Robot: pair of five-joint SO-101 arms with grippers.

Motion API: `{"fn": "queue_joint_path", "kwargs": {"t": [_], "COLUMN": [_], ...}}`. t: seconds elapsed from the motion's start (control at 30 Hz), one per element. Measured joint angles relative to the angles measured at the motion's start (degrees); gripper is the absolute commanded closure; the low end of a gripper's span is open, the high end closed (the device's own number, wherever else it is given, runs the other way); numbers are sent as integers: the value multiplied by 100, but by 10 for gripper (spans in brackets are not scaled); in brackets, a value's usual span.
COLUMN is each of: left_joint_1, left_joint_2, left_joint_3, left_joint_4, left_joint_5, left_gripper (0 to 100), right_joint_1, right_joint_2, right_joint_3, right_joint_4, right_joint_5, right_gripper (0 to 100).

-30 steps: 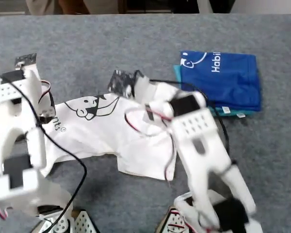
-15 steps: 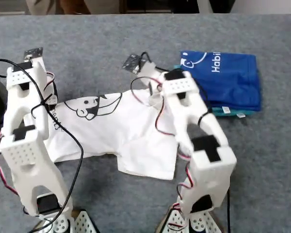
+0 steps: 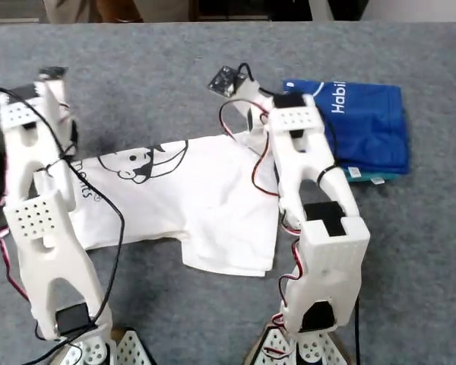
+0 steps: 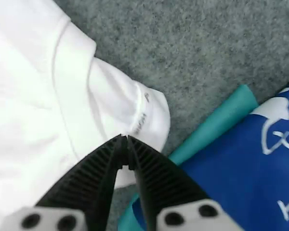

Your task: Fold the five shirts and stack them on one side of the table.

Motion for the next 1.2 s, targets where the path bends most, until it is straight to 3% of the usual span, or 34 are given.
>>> {"fn": "queue_joint_path", "kwargs": {"t": [0.17, 0.3, 0.43, 0.6, 0.8, 1.03, 1.2], "left_joint_1": [88, 97, 290, 835, 730, 492, 492], "left_joint_2": [0, -237, -1231, -3068, -4273, -3974, -3859], "left_joint_3": [-1055, -765, 677, 3596, 6804, 7270, 7095], "left_joint_4": [721, 782, 782, 571, -1389, -1679, -1169], "left_joint_5": [9, 9, -44, -105, 79, 114, -26], "left_gripper": [981, 981, 981, 981, 981, 981, 981], "right_joint_1": [-176, -440, -756, -800, -738, -475, -448], "right_joint_2": [0, 0, 79, 668, 1829, 2822, 2919], "right_joint_3": [-941, -1196, -1240, -1266, -1987, -3648, -4905], "right_joint_4": [756, 1152, 1292, 791, 580, 1415, 2629], "right_joint_5": [18, 18, 18, -62, -97, -114, -114], "right_gripper": [997, 997, 997, 997, 997, 997, 997]}}
